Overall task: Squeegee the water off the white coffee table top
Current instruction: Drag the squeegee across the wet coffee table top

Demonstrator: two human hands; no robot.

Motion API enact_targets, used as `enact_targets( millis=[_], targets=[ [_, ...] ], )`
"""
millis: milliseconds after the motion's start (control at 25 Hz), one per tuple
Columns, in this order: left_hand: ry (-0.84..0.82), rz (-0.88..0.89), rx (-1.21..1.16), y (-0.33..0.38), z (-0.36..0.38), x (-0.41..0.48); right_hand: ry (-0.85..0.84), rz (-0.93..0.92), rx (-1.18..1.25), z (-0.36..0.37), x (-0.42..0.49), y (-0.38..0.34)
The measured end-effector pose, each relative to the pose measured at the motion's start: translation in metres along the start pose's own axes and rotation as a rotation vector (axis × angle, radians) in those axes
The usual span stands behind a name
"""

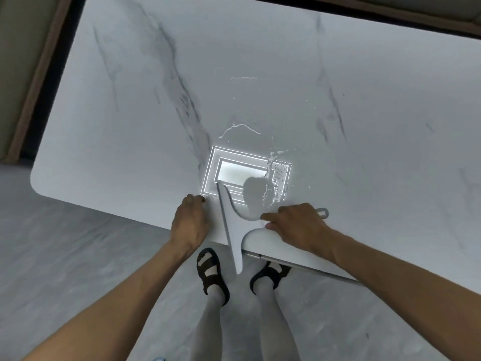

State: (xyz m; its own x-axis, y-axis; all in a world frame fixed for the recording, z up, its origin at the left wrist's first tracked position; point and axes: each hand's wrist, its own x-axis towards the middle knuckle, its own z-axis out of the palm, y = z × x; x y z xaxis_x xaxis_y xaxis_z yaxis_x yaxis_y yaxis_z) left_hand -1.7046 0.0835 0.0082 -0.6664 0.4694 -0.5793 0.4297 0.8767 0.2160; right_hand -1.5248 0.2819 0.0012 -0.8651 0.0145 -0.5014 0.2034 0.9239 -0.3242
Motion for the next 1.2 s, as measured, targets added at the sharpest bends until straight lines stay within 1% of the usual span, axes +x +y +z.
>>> enact_targets(
  millis=[40, 120, 200, 280, 360, 480, 600, 680, 720, 760, 800, 880, 920, 1000, 1080, 1160, 1200],
  targets=[
    [-0.007, 0.072, 0.024, 0.006, 0.006, -0.004, 0.020, 0.014, -0.017, -0.003, -0.010, 0.016],
    [-0.104, 0.106, 0.043, 0.023, 0.018, -0.005, 0.055, 0.056, -0.059, -0.014, -0.032, 0.055],
    [-0.219, 0.058, 0.049, 0.037, 0.022, 0.002, 0.097, 0.147, -0.101, -0.032, -0.053, 0.097],
    [-0.265, 0.010, 0.078, 0.043, 0.023, 0.009, 0.144, 0.239, -0.142, -0.053, -0.070, 0.130],
    [-0.299, -0.012, 0.101, 0.045, 0.024, 0.014, 0.162, 0.248, -0.202, -0.070, -0.081, 0.145],
    [-0.313, -0.005, 0.118, 0.044, 0.023, 0.014, 0.106, 0.130, -0.141, -0.072, -0.074, 0.128],
    [-0.280, -0.099, -0.029, 0.041, 0.026, 0.014, -0.003, -0.130, -0.105, -0.041, -0.040, 0.073],
    [-0.283, -0.103, -0.013, 0.041, 0.026, 0.011, -0.094, -0.262, -0.154, -0.022, -0.022, 0.045],
    [-0.272, -0.116, 0.000, 0.042, 0.024, 0.012, -0.107, -0.287, -0.182, -0.019, -0.016, 0.042],
    [-0.270, -0.091, 0.052, 0.042, 0.025, 0.013, -0.097, -0.288, -0.192, -0.019, -0.014, 0.046],
    [-0.245, -0.056, 0.071, 0.043, 0.025, 0.015, -0.084, -0.267, -0.190, -0.023, -0.013, 0.055],
    [-0.268, -0.074, 0.050, 0.044, 0.027, 0.018, -0.077, -0.187, -0.186, -0.040, -0.015, 0.082],
    [-0.288, -0.104, 0.053, 0.045, 0.027, 0.019, -0.070, -0.129, -0.186, -0.052, -0.017, 0.099],
    [-0.330, -0.100, 0.046, 0.047, 0.022, 0.021, -0.030, 0.004, -0.174, -0.074, -0.022, 0.128],
    [-0.333, -0.054, 0.038, 0.046, 0.016, 0.020, -0.012, 0.116, -0.166, -0.095, -0.026, 0.149],
    [-0.325, -0.035, 0.013, 0.042, 0.008, 0.018, -0.001, 0.168, -0.171, -0.107, -0.028, 0.153],
    [-0.281, -0.047, -0.008, 0.037, 0.006, 0.017, 0.014, 0.159, -0.170, -0.110, -0.026, 0.147]
  ],
)
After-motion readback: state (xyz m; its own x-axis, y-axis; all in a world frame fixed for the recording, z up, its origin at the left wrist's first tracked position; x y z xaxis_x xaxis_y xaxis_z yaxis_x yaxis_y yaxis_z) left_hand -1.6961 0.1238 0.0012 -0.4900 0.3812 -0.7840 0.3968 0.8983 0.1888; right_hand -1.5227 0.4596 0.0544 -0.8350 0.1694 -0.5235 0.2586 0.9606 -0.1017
